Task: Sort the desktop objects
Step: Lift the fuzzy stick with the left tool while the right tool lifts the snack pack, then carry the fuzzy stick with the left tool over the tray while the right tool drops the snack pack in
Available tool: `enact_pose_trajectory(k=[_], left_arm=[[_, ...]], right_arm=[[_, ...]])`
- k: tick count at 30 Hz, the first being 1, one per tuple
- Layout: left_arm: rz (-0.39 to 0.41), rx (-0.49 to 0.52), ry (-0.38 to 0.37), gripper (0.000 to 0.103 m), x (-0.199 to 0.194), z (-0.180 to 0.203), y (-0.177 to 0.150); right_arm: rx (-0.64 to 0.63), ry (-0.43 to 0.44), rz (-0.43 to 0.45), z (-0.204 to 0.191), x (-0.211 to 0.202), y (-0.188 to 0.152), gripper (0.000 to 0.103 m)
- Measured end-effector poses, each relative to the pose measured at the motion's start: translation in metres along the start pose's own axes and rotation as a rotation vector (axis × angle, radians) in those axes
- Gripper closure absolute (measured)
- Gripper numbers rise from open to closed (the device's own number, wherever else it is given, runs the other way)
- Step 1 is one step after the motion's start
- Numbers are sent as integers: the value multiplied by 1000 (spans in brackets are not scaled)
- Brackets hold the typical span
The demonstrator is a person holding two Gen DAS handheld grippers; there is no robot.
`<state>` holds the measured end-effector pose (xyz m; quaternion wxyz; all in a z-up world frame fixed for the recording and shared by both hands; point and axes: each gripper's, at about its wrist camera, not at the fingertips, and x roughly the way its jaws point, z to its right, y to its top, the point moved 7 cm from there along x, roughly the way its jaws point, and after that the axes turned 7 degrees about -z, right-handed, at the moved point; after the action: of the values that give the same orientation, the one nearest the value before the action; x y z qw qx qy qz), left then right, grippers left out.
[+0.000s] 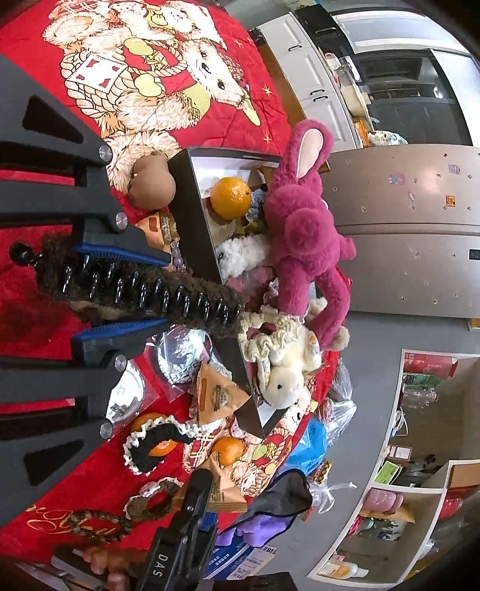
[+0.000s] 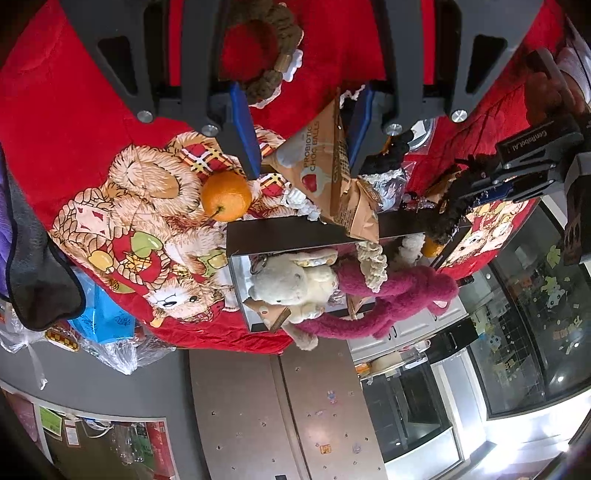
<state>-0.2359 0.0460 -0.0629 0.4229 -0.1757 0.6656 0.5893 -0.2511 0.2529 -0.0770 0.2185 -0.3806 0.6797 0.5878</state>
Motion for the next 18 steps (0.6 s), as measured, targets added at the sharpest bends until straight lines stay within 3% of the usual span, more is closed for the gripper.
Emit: enact_pose_trajectory(k=[11,18], left_arm=[[57,4,16,74,-17,2,12],[175,-23,57,74,-32,7,55]], right_arm=[[-8,8,31,-3,-5,5,57],[19,2,78,-10,-9,45,57]])
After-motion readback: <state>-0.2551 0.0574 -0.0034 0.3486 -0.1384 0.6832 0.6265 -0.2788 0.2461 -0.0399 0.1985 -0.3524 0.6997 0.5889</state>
